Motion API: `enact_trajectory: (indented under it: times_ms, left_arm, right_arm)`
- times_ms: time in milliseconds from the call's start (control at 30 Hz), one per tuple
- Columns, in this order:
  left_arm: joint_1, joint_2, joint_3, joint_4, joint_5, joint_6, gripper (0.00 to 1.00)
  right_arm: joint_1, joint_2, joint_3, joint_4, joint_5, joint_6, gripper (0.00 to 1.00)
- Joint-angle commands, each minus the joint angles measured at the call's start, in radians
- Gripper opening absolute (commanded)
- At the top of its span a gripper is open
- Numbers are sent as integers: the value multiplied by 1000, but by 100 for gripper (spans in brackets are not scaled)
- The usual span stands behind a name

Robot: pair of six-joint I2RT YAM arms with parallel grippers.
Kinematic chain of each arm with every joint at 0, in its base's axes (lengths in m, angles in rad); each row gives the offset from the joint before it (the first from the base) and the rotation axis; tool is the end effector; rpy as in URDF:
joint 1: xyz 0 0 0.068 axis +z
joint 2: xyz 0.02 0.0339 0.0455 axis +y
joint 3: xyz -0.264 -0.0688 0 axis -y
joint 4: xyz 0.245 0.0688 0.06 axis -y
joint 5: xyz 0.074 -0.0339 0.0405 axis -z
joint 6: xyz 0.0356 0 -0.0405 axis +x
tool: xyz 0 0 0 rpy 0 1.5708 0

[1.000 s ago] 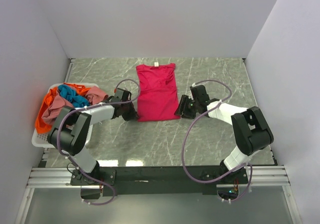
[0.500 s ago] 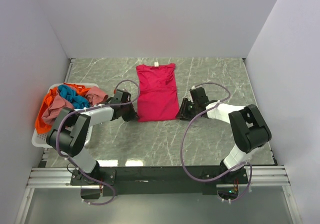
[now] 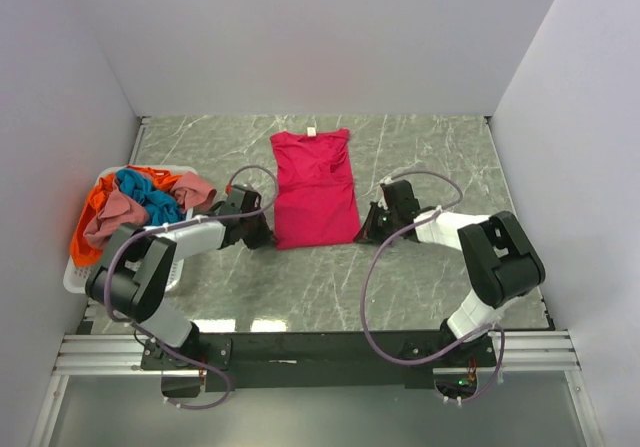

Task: Fold and stack the t-shirts
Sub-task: Fold the tshirt

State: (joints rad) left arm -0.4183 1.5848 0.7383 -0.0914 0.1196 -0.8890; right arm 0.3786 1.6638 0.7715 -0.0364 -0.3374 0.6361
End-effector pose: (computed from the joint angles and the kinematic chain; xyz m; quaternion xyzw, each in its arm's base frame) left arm 0.2684 -0.1240 0.1456 -0.2031 0.9268 -0.2340 0.2121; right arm 0.2832 0.1253 0.1371 0.0676 0.9345 0.2904 0.1945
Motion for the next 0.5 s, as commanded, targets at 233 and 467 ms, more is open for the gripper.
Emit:
enact_trajectory:
  times_ms: [233, 467]
  left_arm:
    - [-160, -276, -191, -229, -63, -139, 1]
    - [-220, -496, -211, -402, -84, -211, 1]
  right_arm:
    - [86, -275, -287, -74, -45, 42, 0]
    - [175, -548, -367, -195, 1, 140, 0]
